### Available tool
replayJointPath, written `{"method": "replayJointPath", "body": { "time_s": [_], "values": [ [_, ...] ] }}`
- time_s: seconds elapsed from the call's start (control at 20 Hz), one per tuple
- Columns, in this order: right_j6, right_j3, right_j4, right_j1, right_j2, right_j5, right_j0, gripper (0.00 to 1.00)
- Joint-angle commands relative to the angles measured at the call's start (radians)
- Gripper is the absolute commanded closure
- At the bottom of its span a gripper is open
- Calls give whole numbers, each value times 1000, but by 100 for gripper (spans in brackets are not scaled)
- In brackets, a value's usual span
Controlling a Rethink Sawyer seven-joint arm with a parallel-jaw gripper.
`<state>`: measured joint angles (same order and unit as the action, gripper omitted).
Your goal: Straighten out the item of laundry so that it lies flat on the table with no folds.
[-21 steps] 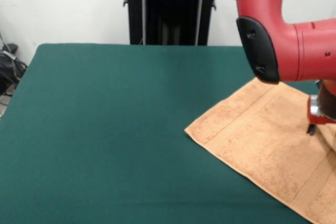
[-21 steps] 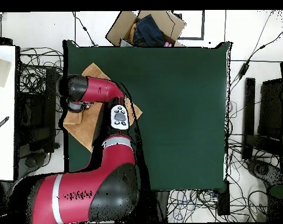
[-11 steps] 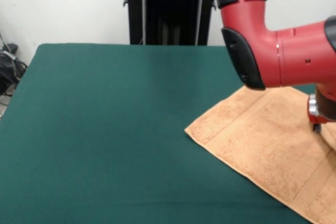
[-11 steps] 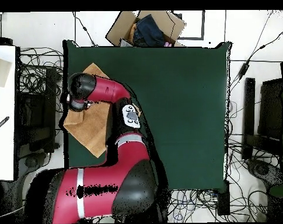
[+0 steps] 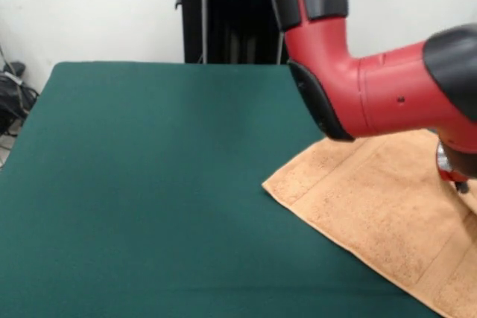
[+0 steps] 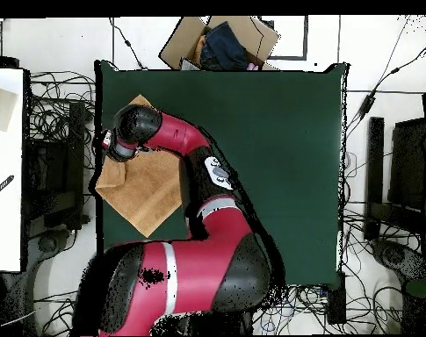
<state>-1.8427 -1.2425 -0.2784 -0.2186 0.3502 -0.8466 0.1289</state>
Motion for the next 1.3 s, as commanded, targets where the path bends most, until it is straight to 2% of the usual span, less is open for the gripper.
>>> {"method": "replayJointPath", "body": {
  "time_s": [0.05, 0.45, 0.95, 1.3],
  "values": [
    [245, -121, 55, 91, 221, 112, 93, 0],
    [311, -97, 120, 144, 307, 118, 159, 0],
    [429, -21, 163, 243, 381, -25, 280, 0],
    [500, 92, 185, 298, 373, -146, 308, 0]
  ]
}}
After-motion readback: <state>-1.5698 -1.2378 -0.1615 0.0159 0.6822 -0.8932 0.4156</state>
